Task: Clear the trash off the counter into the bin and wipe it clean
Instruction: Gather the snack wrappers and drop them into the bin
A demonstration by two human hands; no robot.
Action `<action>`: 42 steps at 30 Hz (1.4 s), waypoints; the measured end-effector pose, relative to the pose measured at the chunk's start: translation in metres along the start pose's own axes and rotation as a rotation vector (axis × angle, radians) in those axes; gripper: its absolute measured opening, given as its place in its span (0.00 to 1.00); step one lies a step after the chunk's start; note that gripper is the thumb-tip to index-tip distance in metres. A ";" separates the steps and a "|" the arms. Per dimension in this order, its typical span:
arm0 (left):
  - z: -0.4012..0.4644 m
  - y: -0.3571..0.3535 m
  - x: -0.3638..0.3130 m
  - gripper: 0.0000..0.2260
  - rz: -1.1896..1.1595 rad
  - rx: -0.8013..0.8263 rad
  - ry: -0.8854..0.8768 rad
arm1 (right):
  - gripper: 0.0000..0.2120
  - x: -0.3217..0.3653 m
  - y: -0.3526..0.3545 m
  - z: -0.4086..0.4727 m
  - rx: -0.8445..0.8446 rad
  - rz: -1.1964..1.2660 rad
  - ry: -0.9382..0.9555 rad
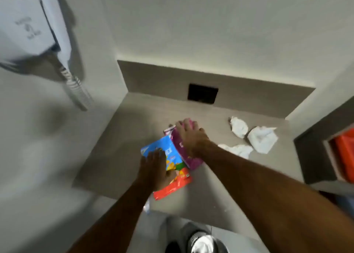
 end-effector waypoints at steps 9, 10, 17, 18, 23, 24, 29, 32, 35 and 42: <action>0.012 -0.022 0.002 0.26 0.070 -0.124 0.039 | 0.24 0.001 -0.039 0.014 0.170 -0.173 -0.002; 0.013 -0.022 0.003 0.25 0.047 -0.137 0.045 | 0.21 0.002 -0.034 0.012 0.160 -0.167 0.020; -0.019 0.013 0.014 0.21 -0.419 -0.150 0.231 | 0.13 -0.006 -0.022 -0.019 0.133 -0.093 -0.004; -0.031 0.021 0.016 0.21 -0.467 -0.181 0.288 | 0.14 -0.008 -0.018 -0.031 0.062 -0.026 -0.016; -0.141 0.021 -0.003 0.11 -0.609 -0.312 0.297 | 0.08 0.012 -0.002 -0.170 -0.631 0.584 -0.025; -0.170 0.007 -0.014 0.12 -0.649 -0.264 0.325 | 0.07 0.017 -0.013 -0.210 -0.697 0.683 -0.003; -0.272 -0.114 -0.072 0.06 -0.912 0.056 0.543 | 0.12 0.028 -0.141 -0.385 -0.540 0.913 -0.101; -0.287 -0.207 -0.108 0.03 -0.968 0.200 0.550 | 0.17 -0.003 -0.248 -0.433 -0.338 0.931 -0.434; -0.289 -0.306 -0.141 0.03 -0.874 0.453 0.522 | 0.26 -0.035 -0.347 -0.450 -0.209 0.983 -0.704; -0.231 -0.479 -0.192 0.14 -0.932 0.663 0.673 | 0.10 -0.076 -0.522 -0.412 0.068 0.848 -0.785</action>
Point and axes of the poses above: each hand's wrist, its own z-axis towards the middle knuckle, its own y-axis out of the back of the hand, x = y × z, the point moved 4 cm from there along z, towards the middle knuckle, and after that the axes turned 9 degrees about -x, right-handed, at the moved point
